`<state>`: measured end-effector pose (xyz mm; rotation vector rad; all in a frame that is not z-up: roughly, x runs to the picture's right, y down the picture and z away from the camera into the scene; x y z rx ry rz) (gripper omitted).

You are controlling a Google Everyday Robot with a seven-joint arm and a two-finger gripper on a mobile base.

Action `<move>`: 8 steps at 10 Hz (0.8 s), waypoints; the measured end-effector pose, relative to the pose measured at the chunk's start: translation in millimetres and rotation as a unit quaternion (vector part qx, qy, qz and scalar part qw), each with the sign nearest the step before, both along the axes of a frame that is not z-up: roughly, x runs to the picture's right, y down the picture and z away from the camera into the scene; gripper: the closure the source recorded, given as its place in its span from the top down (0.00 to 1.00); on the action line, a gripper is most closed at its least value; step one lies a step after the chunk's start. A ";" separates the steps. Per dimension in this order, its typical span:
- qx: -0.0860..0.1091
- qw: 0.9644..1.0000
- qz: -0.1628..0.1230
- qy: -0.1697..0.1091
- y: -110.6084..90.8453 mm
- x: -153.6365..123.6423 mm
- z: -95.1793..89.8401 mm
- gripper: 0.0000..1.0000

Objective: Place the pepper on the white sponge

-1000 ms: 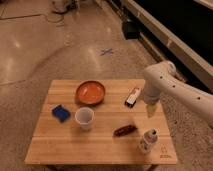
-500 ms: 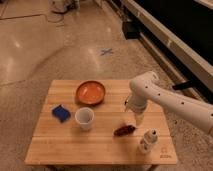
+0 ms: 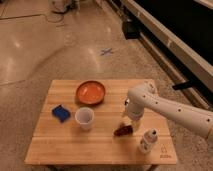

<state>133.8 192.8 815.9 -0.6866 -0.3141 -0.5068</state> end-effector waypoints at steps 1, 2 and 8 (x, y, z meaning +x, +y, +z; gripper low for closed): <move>0.000 1.000 0.000 -0.002 3.4 -0.1 0.6 0.66; 0.000 1.000 -0.001 -0.004 7.0 0.3 1.9 0.66; 0.005 1.000 -0.014 -0.011 17.3 -3.3 9.1 0.66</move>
